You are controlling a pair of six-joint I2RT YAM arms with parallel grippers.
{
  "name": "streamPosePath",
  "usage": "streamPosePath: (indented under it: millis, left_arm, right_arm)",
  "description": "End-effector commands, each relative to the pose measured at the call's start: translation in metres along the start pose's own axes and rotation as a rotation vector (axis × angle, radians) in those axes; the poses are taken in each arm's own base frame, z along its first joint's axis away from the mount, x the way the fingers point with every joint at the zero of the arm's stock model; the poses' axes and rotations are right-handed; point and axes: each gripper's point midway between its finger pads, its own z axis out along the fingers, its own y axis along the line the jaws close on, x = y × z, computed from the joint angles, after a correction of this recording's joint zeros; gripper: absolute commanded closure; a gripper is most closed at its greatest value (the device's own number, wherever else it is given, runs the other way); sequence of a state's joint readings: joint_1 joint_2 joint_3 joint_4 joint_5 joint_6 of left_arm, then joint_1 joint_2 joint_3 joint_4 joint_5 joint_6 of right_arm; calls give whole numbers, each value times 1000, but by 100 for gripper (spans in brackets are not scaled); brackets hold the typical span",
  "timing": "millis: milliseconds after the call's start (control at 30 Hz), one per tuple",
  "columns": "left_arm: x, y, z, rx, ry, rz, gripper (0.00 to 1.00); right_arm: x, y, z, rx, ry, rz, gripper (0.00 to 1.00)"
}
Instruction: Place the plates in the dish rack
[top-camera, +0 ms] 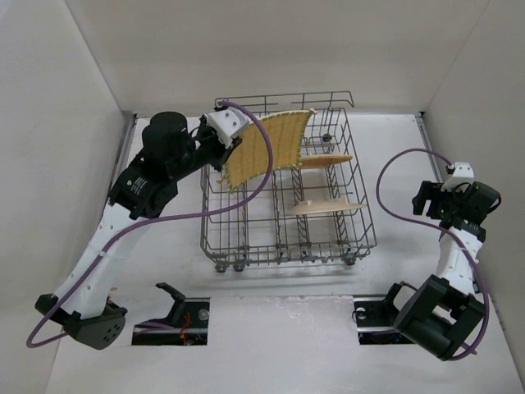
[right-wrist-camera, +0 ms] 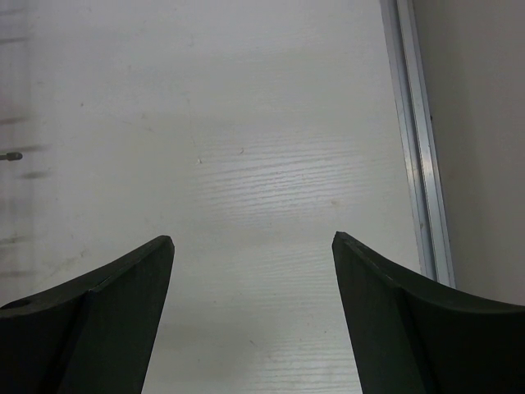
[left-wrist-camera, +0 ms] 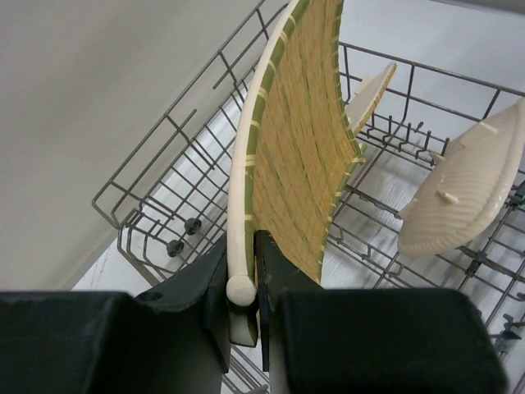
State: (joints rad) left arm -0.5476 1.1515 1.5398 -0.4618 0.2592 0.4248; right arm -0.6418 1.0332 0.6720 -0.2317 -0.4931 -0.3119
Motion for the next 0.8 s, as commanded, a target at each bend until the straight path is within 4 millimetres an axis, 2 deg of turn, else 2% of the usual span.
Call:
streamPosePath:
  millis: [0,267,500,767]
  left_arm:
    - [-44,9,-20,-59,-161,123,95]
    - [-34,-8,-19,-16,-149,255,94]
    - [-24,-13,-14,9,-137,268,94]
    - [-3,-21,-4,63,-124,252,94]
  right_arm:
    - [-15,-5,-2,21,-50,-37,16]
    - [-14,-7,-1,28,-42,-34,16]
    - [-14,-8,0,30,-39,-33,16]
    - [-13,-9,1,35,-30,-24,16]
